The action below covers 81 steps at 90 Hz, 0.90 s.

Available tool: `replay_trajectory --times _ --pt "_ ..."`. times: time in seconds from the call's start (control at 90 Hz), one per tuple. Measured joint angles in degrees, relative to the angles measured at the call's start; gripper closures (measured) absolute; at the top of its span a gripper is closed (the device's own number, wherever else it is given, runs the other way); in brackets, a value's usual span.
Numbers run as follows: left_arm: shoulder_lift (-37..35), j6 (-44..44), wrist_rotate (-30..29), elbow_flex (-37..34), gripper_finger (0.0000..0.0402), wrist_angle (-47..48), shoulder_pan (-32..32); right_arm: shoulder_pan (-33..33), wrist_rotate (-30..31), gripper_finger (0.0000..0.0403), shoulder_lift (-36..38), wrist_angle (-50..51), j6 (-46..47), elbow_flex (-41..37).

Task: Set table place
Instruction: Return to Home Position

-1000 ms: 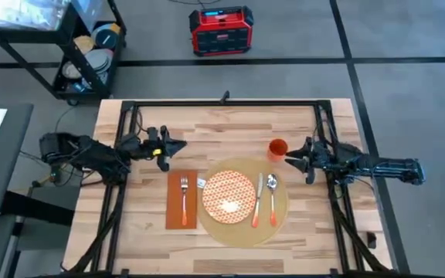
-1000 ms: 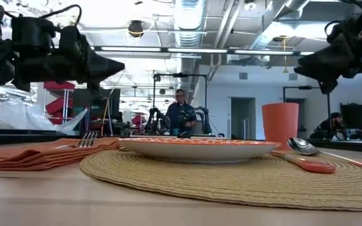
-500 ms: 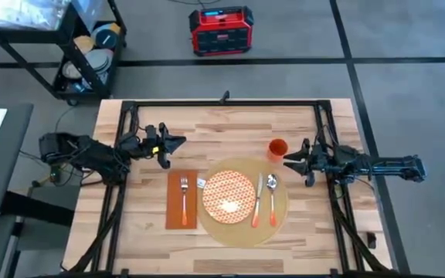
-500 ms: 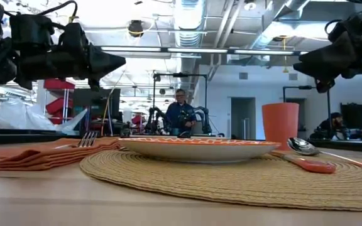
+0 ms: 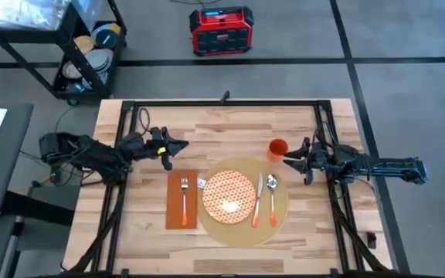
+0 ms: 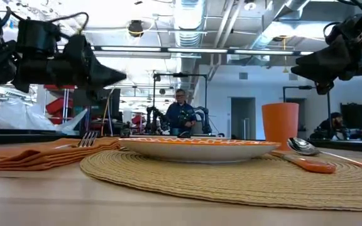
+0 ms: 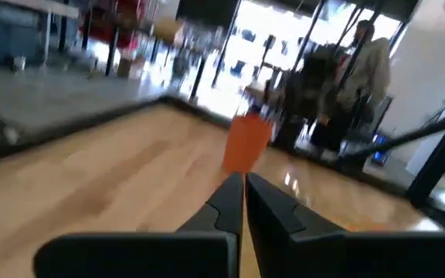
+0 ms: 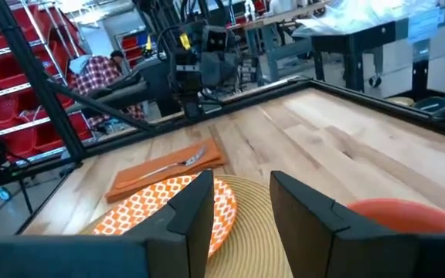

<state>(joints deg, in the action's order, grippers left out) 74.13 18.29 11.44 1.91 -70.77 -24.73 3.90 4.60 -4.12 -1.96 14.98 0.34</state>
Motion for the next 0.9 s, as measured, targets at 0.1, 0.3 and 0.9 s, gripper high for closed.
replay_trajectory --times 0.1,0.3,0.9 --pt "0.00 -0.01 0.00 0.03 0.0402 7.06 0.00 0.00 0.00 0.0285 0.00 -0.02 0.00 0.00" --pt "-3.63 0.08 -0.85 0.05 0.0402 29.21 1.32 0.00 -0.01 0.0285 0.00 -0.02 0.04 -0.02" --pt "-67.45 -2.12 -9.76 0.14 0.0402 70.02 19.43 0.00 -0.28 0.0285 0.04 -0.02 0.11 0.20"
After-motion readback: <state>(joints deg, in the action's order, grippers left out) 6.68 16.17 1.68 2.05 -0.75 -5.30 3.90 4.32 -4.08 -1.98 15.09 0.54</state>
